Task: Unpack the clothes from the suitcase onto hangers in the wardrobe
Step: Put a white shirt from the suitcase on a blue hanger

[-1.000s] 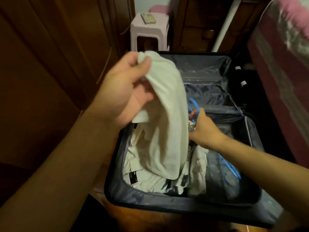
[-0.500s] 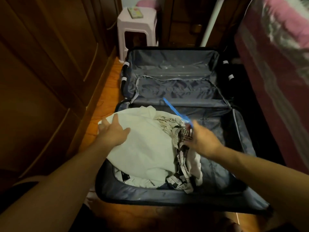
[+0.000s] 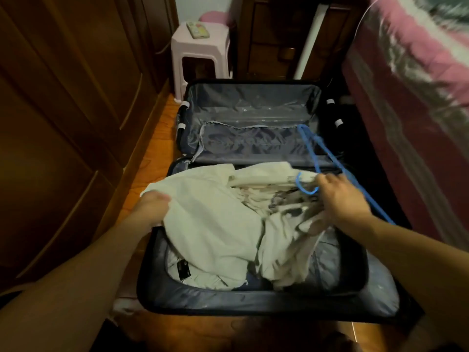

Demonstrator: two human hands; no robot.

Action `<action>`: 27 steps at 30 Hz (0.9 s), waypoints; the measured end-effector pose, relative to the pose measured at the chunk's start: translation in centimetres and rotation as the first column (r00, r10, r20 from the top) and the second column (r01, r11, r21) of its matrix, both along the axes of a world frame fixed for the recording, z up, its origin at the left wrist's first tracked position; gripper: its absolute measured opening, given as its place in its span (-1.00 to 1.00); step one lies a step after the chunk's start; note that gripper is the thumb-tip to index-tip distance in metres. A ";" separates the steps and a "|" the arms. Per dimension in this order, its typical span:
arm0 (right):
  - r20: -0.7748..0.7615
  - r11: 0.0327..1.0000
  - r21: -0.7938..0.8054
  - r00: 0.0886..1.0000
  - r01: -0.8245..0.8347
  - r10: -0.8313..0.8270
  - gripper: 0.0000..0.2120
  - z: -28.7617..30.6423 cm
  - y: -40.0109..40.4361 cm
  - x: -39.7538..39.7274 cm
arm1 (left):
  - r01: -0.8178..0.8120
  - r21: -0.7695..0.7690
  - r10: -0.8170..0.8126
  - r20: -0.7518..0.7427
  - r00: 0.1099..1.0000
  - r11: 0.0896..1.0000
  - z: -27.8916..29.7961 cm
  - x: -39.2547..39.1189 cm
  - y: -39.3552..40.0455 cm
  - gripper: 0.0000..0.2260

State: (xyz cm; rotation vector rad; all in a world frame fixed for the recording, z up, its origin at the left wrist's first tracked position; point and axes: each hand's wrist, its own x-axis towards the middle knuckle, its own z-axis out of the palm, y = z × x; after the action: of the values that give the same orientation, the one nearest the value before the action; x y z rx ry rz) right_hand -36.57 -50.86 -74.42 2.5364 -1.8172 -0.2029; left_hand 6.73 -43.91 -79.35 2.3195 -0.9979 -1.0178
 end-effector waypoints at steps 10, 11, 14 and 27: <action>0.170 0.925 0.105 0.909 0.366 -0.380 -0.90 -0.6 1.7 -2.2 | 0.834 0.549 -0.932 -0.327 0.157 -0.052 5.4 -13.0 3.2 -0.72; 0.231 0.919 0.138 0.891 0.369 -0.392 -0.88 -0.4 1.4 -2.0 | 0.829 0.557 -0.930 -0.279 0.240 0.047 5.2 -12.4 2.3 -0.69; 0.425 0.909 0.210 0.804 0.360 -0.416 -0.85 0.9 0.6 -1.0 | 0.589 0.336 -0.673 0.256 0.694 0.735 3.4 -9.5 -1.2 -0.56; 0.677 0.847 0.439 0.509 0.302 -0.532 -0.80 5.5 0.1 4.8 | 0.850 0.060 -0.836 -0.157 0.526 0.523 6.8 -15.9 2.5 -0.41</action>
State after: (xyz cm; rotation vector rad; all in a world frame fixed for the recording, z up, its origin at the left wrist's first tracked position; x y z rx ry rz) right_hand -31.79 -50.74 -68.97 2.4487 -2.8934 0.9023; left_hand -9.19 -41.42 -72.54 1.7485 -2.1807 -1.5616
